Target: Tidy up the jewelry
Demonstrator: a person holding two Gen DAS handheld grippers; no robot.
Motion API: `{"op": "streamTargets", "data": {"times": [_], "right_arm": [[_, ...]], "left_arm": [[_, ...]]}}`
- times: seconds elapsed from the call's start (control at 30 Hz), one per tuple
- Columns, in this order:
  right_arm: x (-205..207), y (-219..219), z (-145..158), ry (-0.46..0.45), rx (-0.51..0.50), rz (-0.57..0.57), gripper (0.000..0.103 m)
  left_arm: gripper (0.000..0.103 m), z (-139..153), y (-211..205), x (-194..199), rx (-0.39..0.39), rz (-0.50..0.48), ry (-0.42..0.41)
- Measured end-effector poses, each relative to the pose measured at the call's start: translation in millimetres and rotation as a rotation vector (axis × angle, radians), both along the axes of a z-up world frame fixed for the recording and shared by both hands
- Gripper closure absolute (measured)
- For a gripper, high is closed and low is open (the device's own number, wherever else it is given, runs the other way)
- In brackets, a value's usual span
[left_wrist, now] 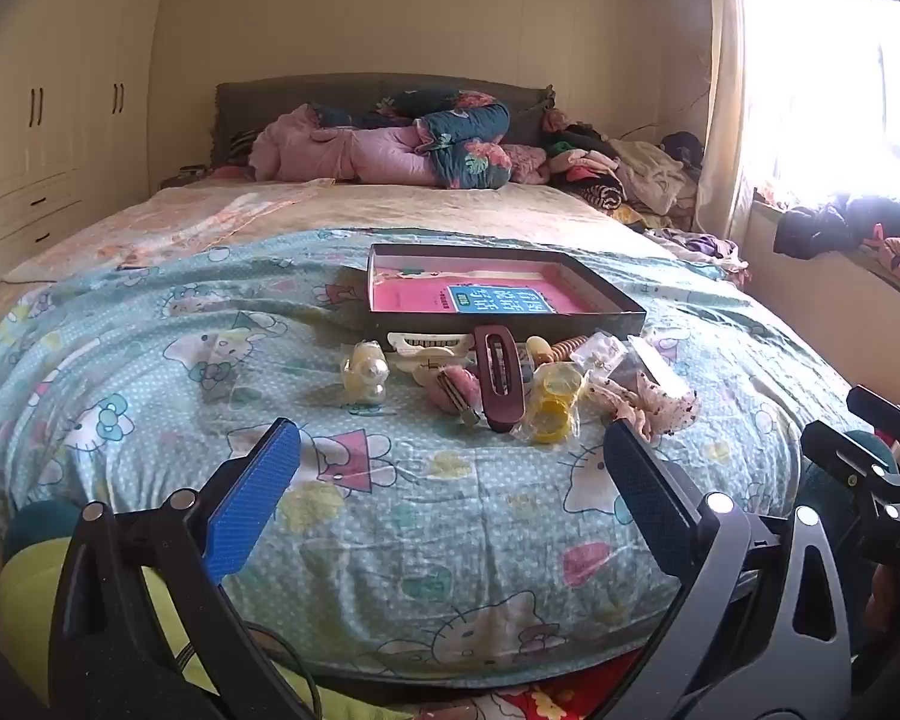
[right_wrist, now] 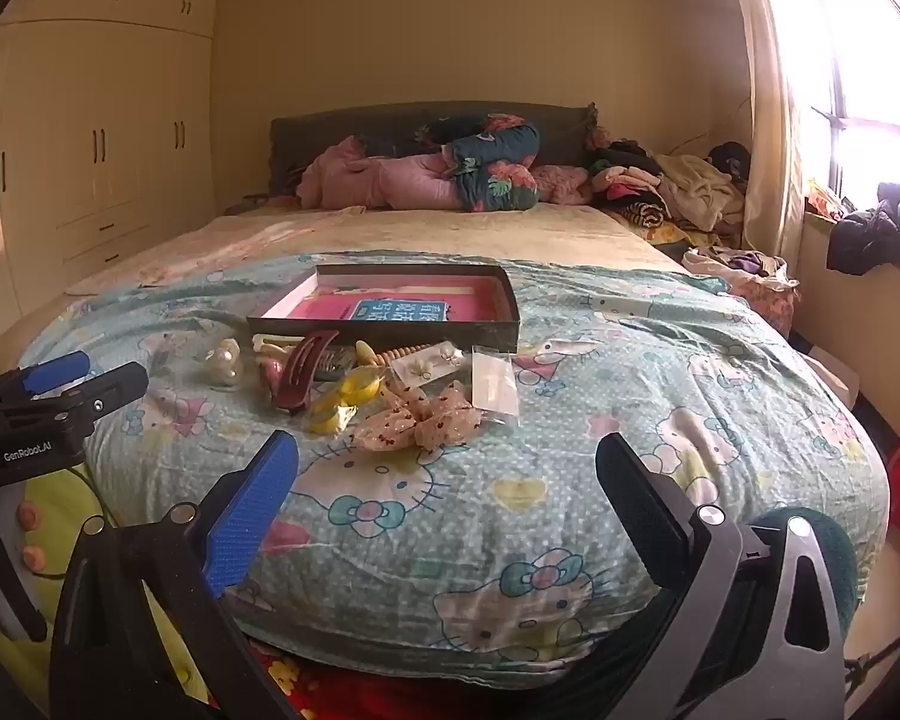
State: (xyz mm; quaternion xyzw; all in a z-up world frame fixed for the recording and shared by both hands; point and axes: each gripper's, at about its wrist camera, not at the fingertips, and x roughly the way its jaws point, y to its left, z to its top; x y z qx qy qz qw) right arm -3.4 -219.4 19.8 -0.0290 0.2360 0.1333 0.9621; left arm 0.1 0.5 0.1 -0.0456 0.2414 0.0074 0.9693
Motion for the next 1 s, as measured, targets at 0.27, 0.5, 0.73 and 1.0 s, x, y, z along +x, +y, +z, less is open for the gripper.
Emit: {"op": "streamTargets", "data": {"times": [0.27,0.5,0.73,1.0], "right_arm": [[-1.9,-1.1,1.2,-0.013,0.0,0.002,0.006],[-0.4,1.6,3.2,-0.035,0.003,0.007,0.006],[-3.9,0.1,3.0,-0.043,0.008,0.007,0.006],[-4.3,0.4,3.7,-0.043,0.006,0.007,0.006]], "left_arm": [[0.01,3.4,-0.9,-5.2,0.021,-0.005,-0.032],[0.01,8.3,3.7,-6.2,0.015,0.001,-0.059],[0.01,7.8,1.3,-7.0,0.019,0.001,-0.067],[0.01,7.6,0.1,-4.8,0.02,-0.001,-0.066]]}}
